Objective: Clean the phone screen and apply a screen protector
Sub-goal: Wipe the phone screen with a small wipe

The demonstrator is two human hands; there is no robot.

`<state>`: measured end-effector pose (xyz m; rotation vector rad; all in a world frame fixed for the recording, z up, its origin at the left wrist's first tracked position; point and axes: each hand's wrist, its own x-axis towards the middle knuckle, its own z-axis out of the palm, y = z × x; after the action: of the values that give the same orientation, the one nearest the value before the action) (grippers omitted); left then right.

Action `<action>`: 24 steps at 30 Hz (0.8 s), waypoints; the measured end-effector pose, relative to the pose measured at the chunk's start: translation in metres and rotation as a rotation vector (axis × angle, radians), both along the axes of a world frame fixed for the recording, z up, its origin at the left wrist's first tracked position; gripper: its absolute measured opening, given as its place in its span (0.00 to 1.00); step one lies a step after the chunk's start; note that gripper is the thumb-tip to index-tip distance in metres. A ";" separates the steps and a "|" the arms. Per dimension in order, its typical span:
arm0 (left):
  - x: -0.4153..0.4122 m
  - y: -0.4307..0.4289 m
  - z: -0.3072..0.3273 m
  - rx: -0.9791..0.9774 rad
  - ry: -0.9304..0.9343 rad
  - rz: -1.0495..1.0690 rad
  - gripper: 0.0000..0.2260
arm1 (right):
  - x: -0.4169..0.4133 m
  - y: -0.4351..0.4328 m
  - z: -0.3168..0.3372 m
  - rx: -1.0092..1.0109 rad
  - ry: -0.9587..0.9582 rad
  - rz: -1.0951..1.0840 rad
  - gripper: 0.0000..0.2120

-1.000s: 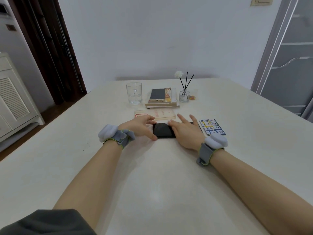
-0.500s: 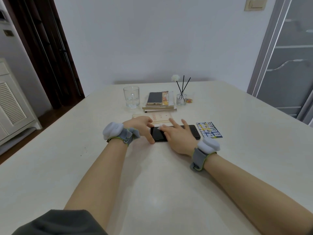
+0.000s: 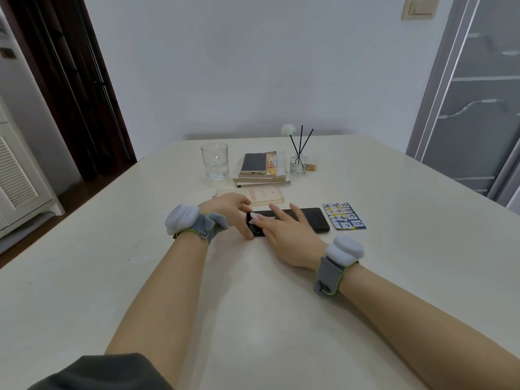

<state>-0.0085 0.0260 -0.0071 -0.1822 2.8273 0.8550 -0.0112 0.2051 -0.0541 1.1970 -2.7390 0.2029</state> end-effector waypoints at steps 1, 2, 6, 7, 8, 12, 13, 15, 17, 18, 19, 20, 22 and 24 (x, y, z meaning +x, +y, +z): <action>0.001 -0.001 0.000 0.004 0.001 -0.001 0.41 | -0.004 0.006 0.001 -0.010 0.015 -0.043 0.21; 0.002 -0.002 -0.001 0.000 0.000 -0.004 0.40 | -0.009 0.014 0.002 -0.019 0.029 -0.116 0.21; 0.003 0.000 0.001 -0.040 0.000 -0.036 0.38 | -0.025 0.037 0.004 0.003 0.019 -0.332 0.21; 0.002 0.000 0.002 -0.064 -0.003 -0.054 0.37 | -0.024 0.036 0.003 -0.002 0.009 -0.325 0.21; 0.002 0.001 0.002 -0.089 -0.008 -0.073 0.37 | -0.023 0.033 0.002 -0.009 -0.002 -0.308 0.21; 0.002 0.006 0.001 -0.152 0.019 -0.066 0.40 | -0.024 0.031 0.002 -0.031 -0.056 -0.274 0.21; 0.001 0.008 0.000 -0.160 0.037 -0.060 0.40 | -0.024 0.032 0.003 -0.035 -0.066 -0.274 0.21; -0.001 0.012 -0.005 -0.158 0.072 -0.064 0.39 | -0.024 0.033 0.003 -0.045 -0.088 -0.273 0.21; -0.004 0.013 -0.010 -0.141 0.094 -0.075 0.38 | -0.023 0.034 0.003 -0.060 -0.102 -0.280 0.21; -0.005 0.012 -0.011 -0.136 0.100 -0.076 0.37 | -0.022 0.034 0.003 -0.068 -0.106 -0.289 0.21; -0.006 0.012 -0.013 -0.136 0.104 -0.076 0.37 | -0.022 0.035 0.004 -0.072 -0.113 -0.297 0.20; -0.007 0.012 -0.015 -0.138 0.109 -0.076 0.37 | -0.021 0.035 0.006 -0.072 -0.121 -0.303 0.20; -0.009 0.012 -0.017 -0.144 0.125 -0.072 0.37 | -0.018 0.031 0.009 -0.063 -0.139 -0.292 0.21; -0.010 0.012 -0.018 -0.150 0.137 -0.072 0.37 | -0.012 0.024 0.010 -0.054 -0.157 -0.240 0.21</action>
<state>-0.0180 0.0380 -0.0248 -0.0425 3.0062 0.6643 -0.0231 0.2291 -0.0440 0.8632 -2.9591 0.3534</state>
